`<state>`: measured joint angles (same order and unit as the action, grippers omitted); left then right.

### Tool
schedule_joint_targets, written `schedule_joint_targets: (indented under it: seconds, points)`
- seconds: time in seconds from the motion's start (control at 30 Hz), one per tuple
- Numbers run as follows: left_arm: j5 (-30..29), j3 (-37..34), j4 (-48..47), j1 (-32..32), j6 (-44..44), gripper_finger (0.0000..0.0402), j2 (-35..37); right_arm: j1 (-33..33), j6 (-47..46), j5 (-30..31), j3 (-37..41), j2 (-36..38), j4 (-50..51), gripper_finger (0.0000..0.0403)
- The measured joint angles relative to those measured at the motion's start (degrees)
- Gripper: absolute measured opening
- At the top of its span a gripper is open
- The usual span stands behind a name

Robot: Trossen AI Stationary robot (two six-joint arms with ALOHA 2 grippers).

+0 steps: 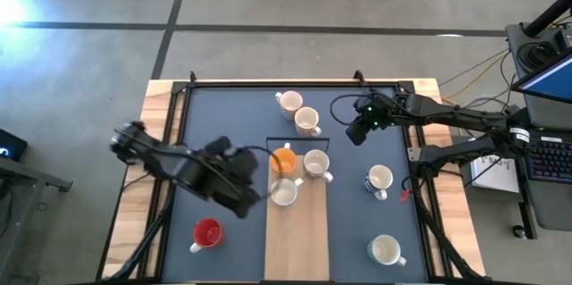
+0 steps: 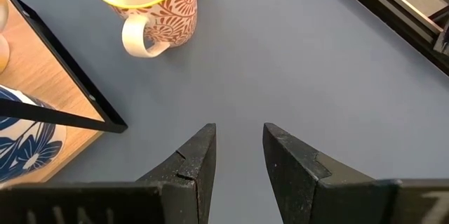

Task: Place coffee mugs
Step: Put the orange mug on the shelf

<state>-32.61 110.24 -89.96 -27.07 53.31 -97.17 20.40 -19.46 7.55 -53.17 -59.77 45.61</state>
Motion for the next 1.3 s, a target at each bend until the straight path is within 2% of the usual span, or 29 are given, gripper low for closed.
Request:
schedule_joint_targets:
  seconds: [0.13, 0.3, 0.5, 0.6, 0.77, 0.93, 1.07, 1.2, 1.3]
  points:
    - [0.13, -13.77, 1.92, -0.02, 4.86, 0.0080, 9.70, -0.01, 0.00, 0.00, 0.00, 0.00, -0.11, 0.0107]
    - [0.12, -28.98, 12.57, -0.02, 4.90, 0.0080, 20.01, 0.01, 0.00, 0.01, 0.00, 0.00, -1.35, 0.0107]
    - [0.07, -43.53, 22.37, 0.49, 3.84, 0.0080, 29.36, 0.01, 0.06, 0.01, 0.01, 0.00, -5.93, 0.0107]
    - [-1.54, -48.70, 24.15, 1.32, 7.20, 0.0080, 33.10, 0.01, -0.48, 0.03, 0.02, -0.26, -7.13, 0.0107]
    - [-10.40, -54.85, 24.20, 1.68, 12.71, 0.0080, 37.30, 0.01, -0.87, -0.01, 0.04, -1.91, -13.27, 0.0107]
    - [-18.62, -57.57, 24.03, 1.78, 10.74, 0.0080, 38.39, 0.04, -0.93, -0.44, 0.04, -4.46, -21.44, 0.0107]
    - [-19.38, -57.55, 23.42, 3.38, 15.15, 0.0080, 38.43, 1.90, -5.44, -0.67, 0.04, -7.29, -23.79, 0.0107]
    - [-19.36, -57.51, 19.44, 5.91, 25.53, 0.0080, 39.26, 5.00, -13.19, -5.43, 0.04, -11.32, -23.86, 0.0107]
    - [-18.62, -57.51, 16.05, 7.55, 29.70, 0.0080, 40.03, 6.79, -18.37, -8.31, 0.04, -15.03, -25.30, 0.0107]
